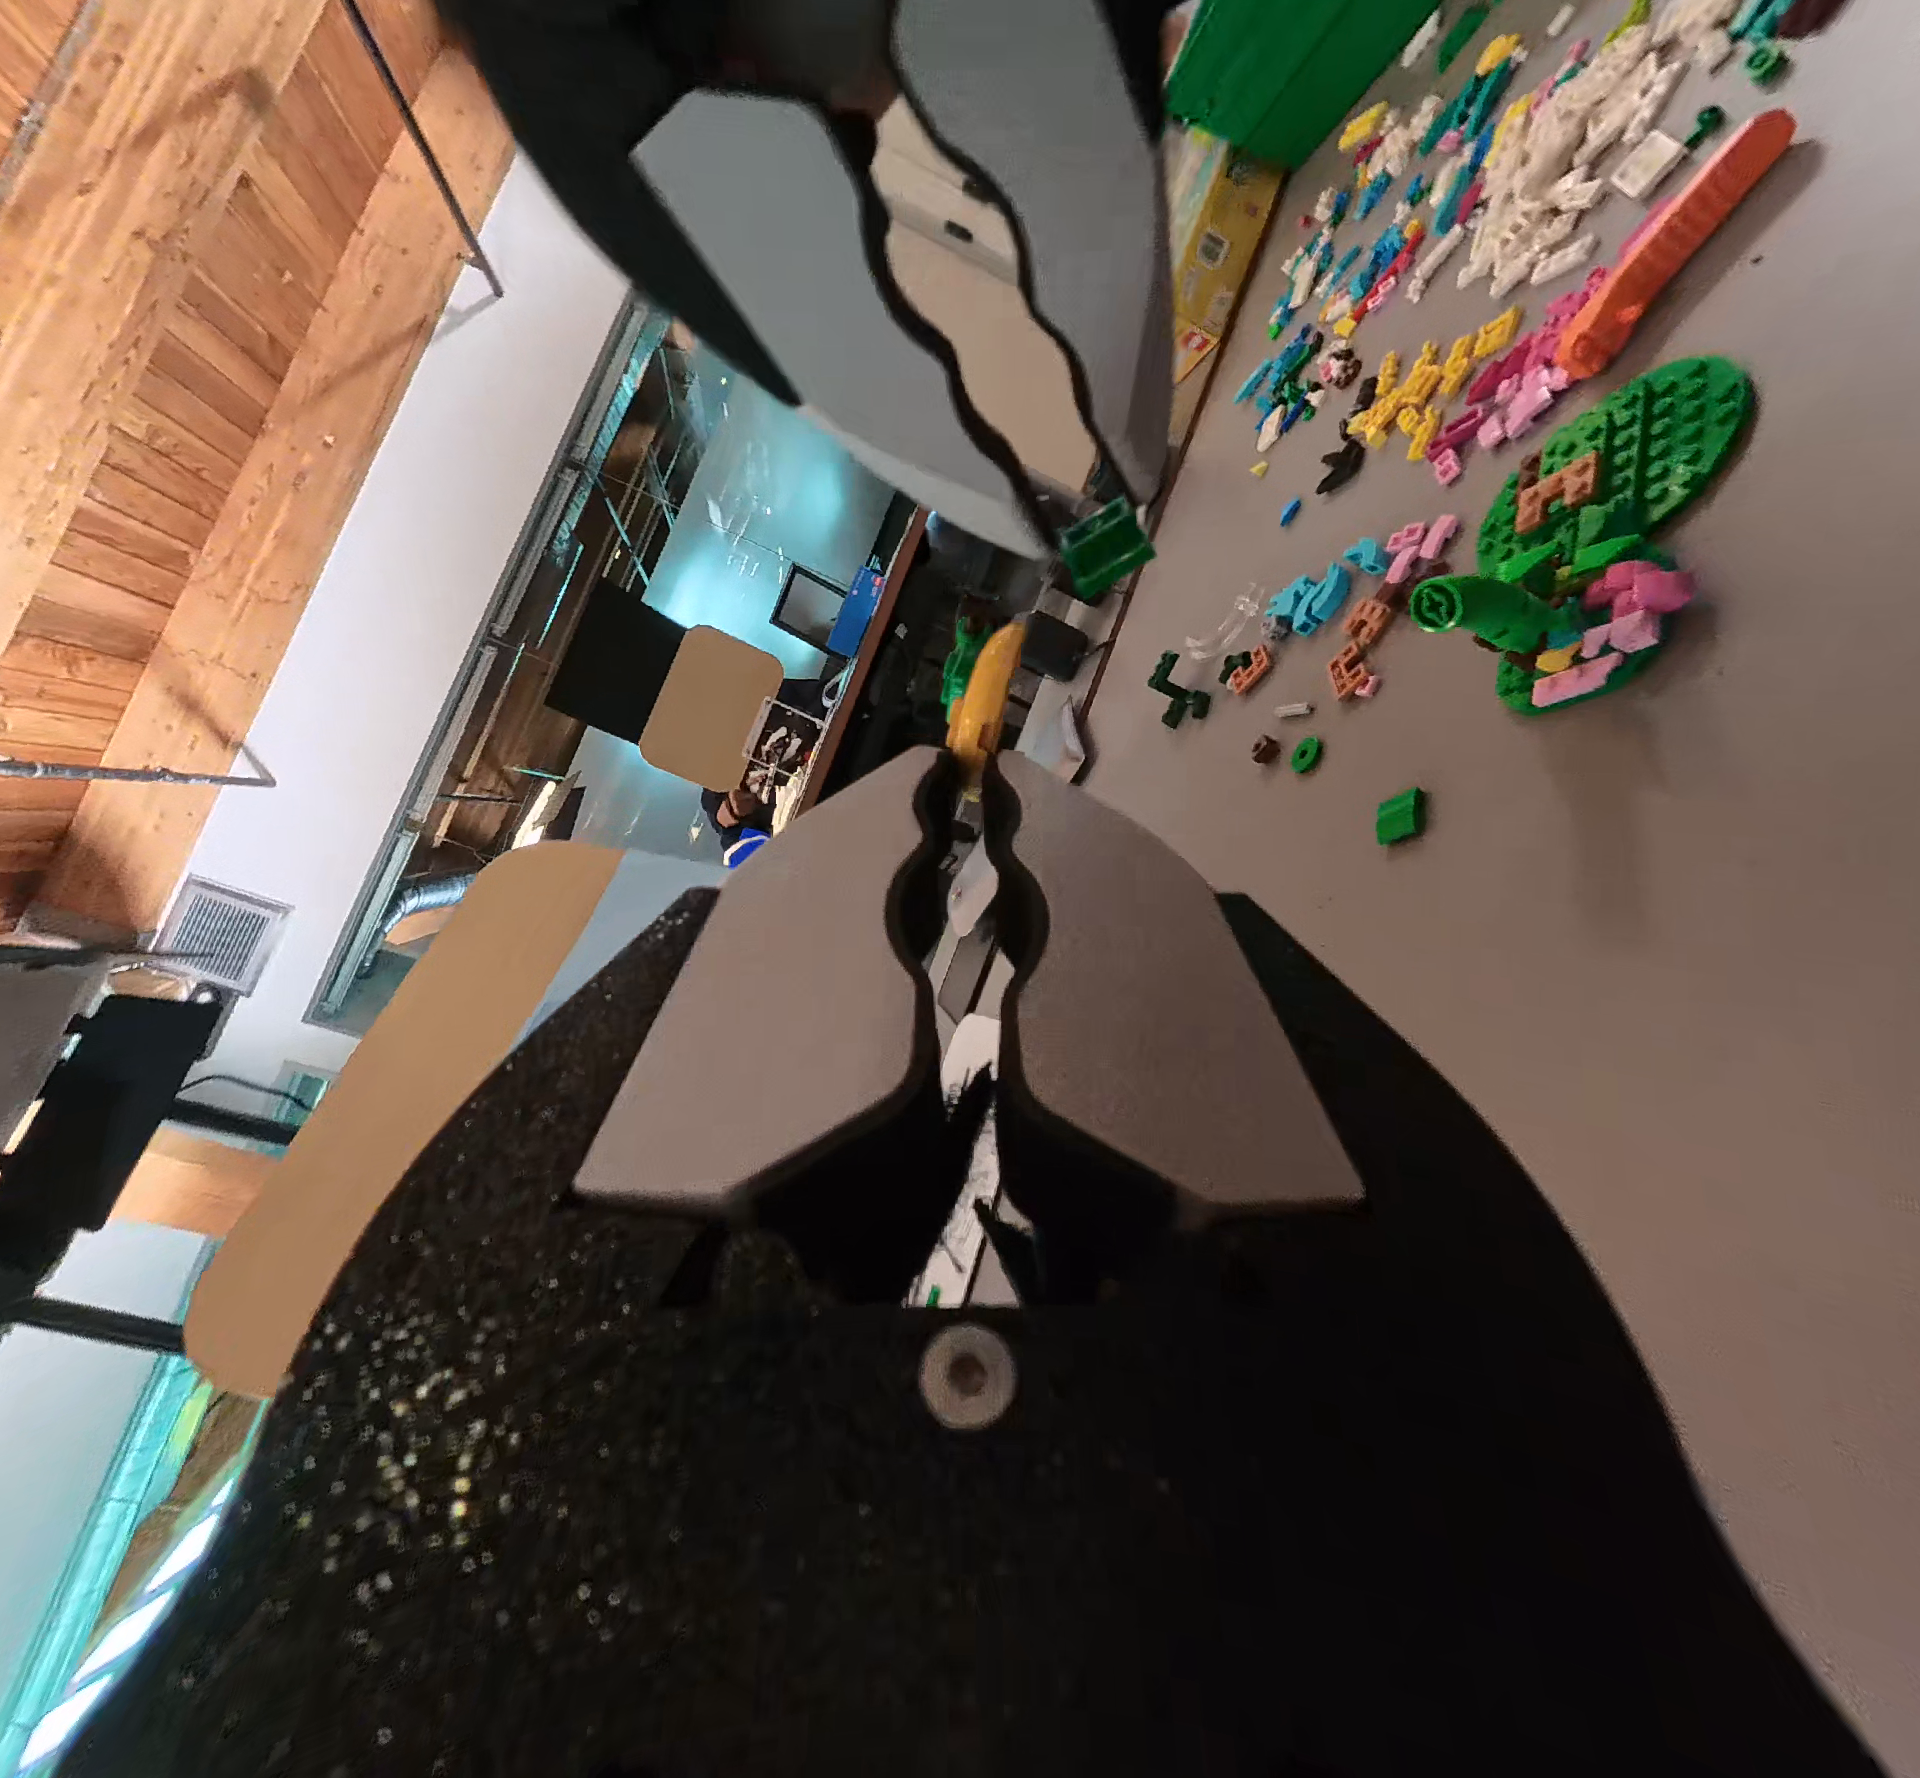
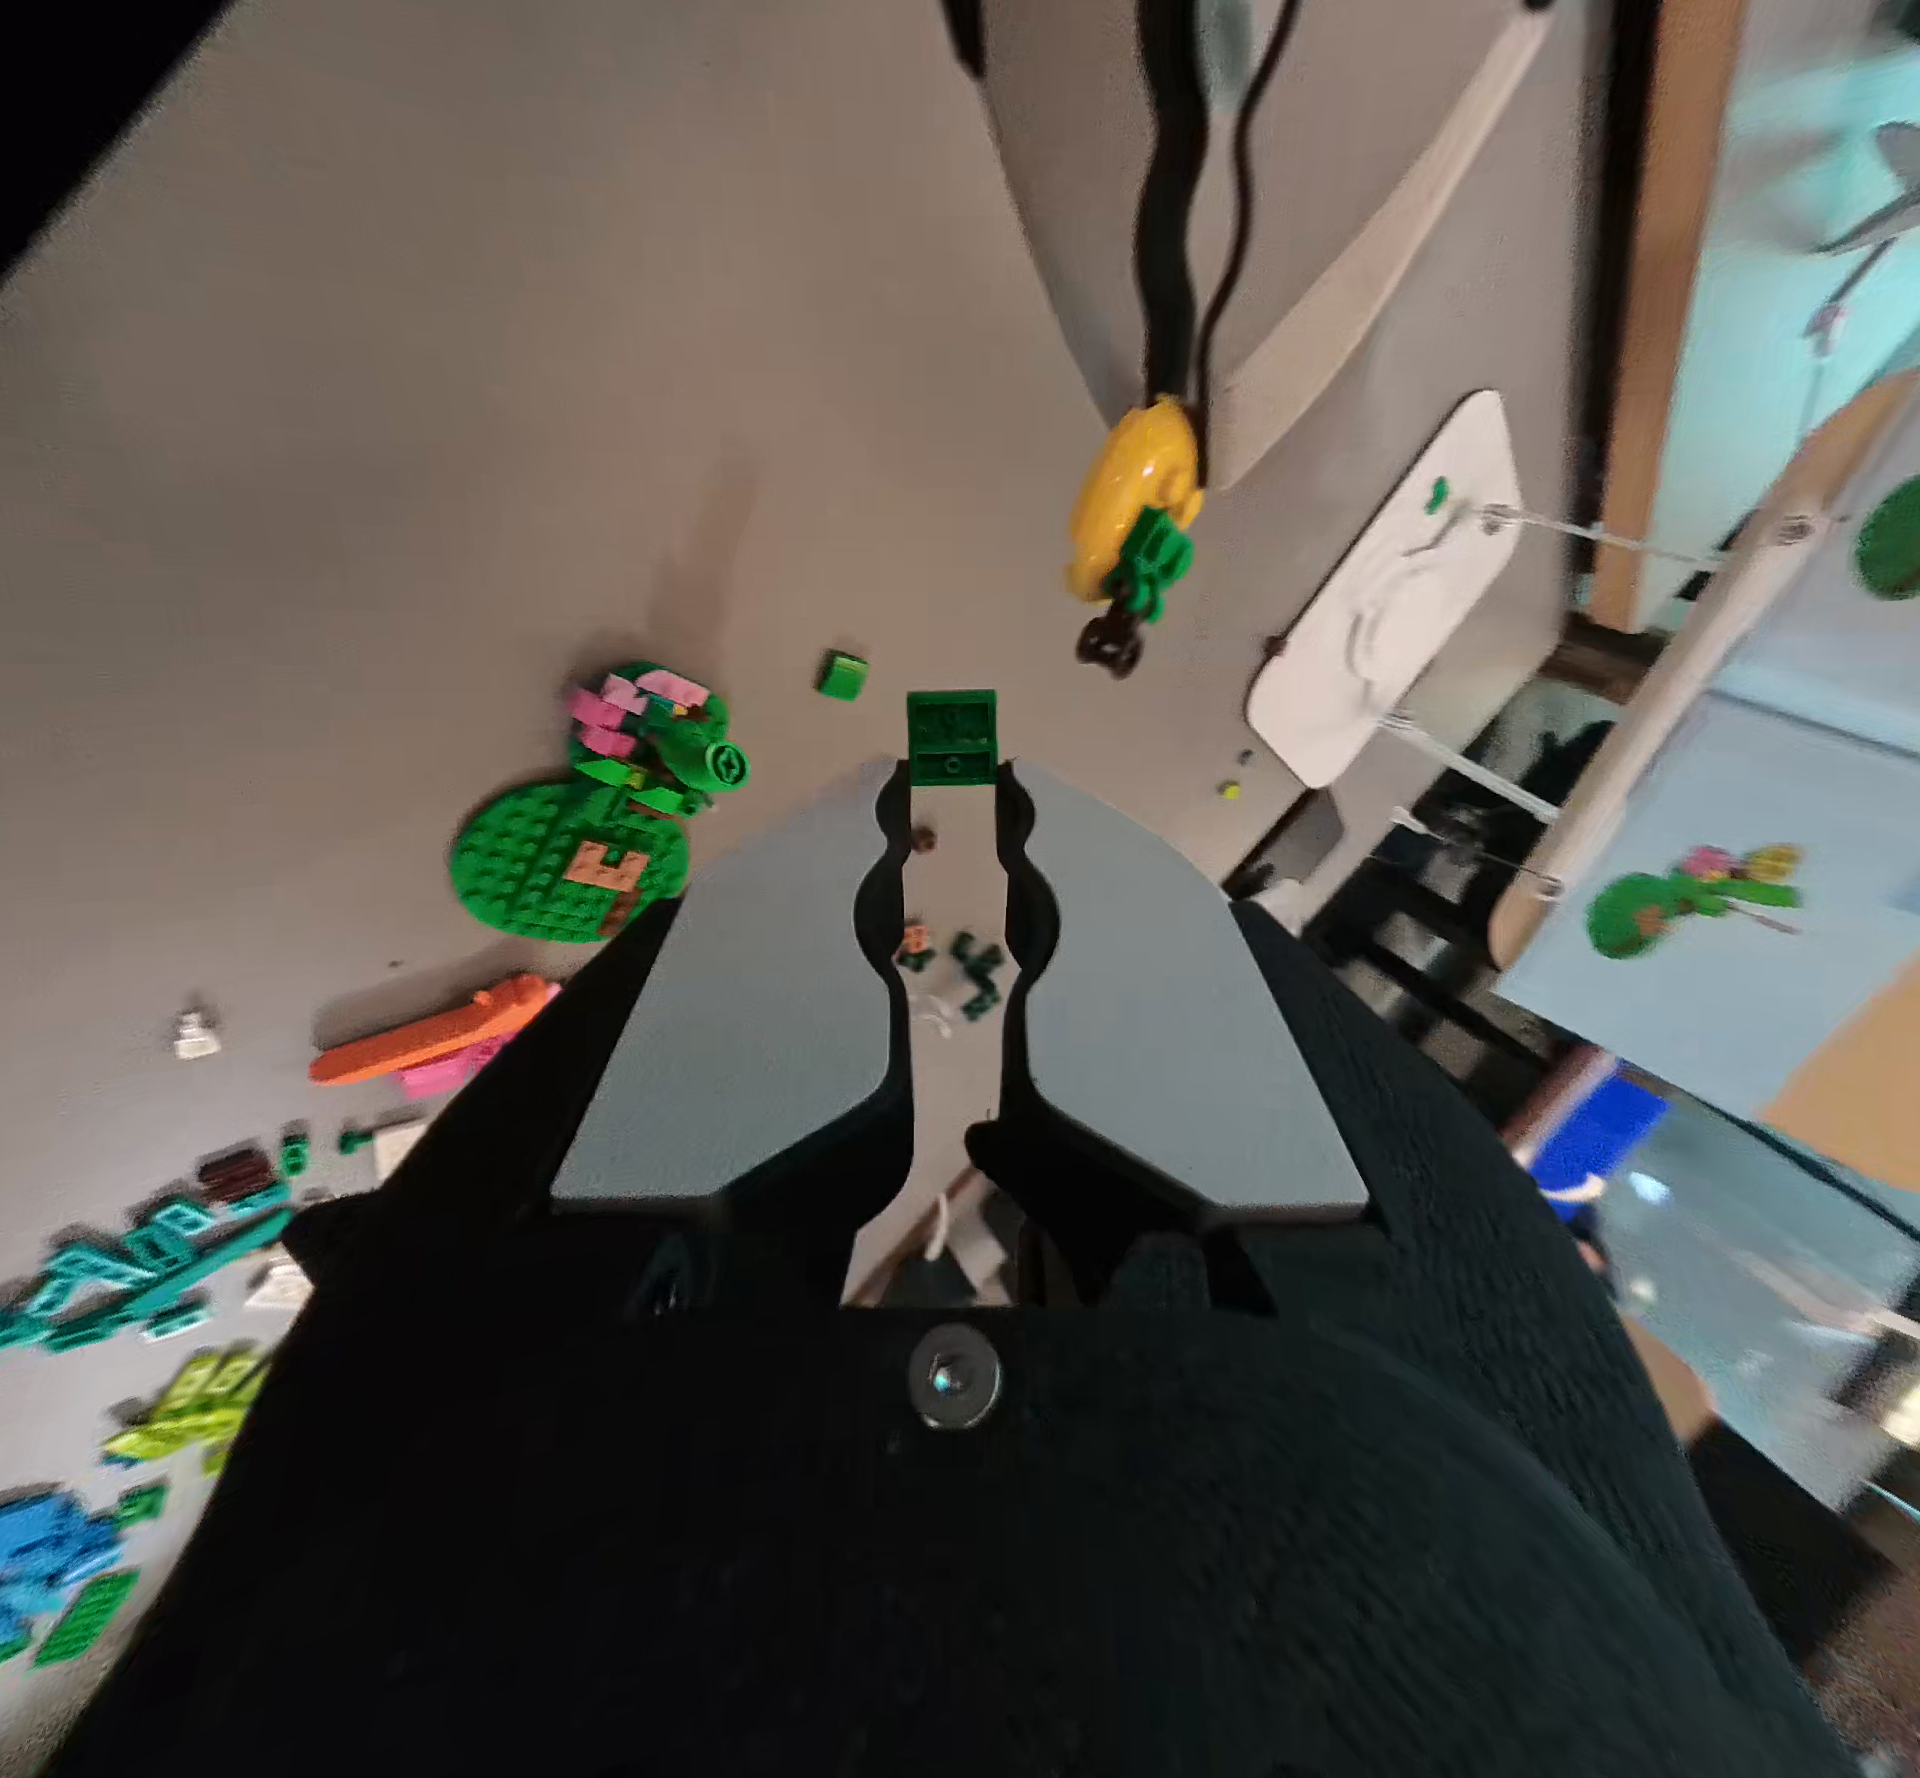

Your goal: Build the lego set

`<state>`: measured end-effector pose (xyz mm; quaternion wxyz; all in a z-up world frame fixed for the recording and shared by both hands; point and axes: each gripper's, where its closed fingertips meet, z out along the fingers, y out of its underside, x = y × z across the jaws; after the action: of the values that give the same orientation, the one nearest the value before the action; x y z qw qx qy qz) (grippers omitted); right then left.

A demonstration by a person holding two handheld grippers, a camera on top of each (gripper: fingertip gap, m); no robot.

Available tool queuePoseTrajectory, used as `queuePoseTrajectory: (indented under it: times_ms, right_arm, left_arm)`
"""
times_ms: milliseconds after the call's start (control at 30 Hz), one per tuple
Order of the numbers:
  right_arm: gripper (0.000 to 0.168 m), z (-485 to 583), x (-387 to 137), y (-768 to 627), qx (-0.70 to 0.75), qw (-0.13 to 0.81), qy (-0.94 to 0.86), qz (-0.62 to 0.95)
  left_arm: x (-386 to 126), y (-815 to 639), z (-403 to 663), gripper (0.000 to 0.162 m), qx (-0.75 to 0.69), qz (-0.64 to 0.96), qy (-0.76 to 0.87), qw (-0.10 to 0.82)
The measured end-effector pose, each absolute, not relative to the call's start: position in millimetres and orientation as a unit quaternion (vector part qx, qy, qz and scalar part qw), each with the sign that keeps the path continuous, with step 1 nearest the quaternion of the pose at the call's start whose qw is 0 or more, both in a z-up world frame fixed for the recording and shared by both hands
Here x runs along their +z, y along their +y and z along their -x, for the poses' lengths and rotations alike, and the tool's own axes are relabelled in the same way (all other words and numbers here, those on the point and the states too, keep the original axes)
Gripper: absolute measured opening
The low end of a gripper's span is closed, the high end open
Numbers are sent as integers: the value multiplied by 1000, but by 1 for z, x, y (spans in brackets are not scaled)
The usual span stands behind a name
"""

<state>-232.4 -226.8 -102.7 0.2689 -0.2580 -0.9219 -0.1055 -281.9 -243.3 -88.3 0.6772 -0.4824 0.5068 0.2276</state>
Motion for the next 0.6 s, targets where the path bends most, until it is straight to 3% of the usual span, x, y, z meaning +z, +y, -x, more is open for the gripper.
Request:
queuePoseTrajectory:
  times_ms: [367,600]
  right_arm:
    - [13,237,-108,-236,-2,160,-929,333]
    - [13,233,-151,-186,-80,-27,-903,421]
  left_arm:
    - [-113,-239,267,5,227,487,558,632]
    - [-133,-223,342,5,298,570,518,563]
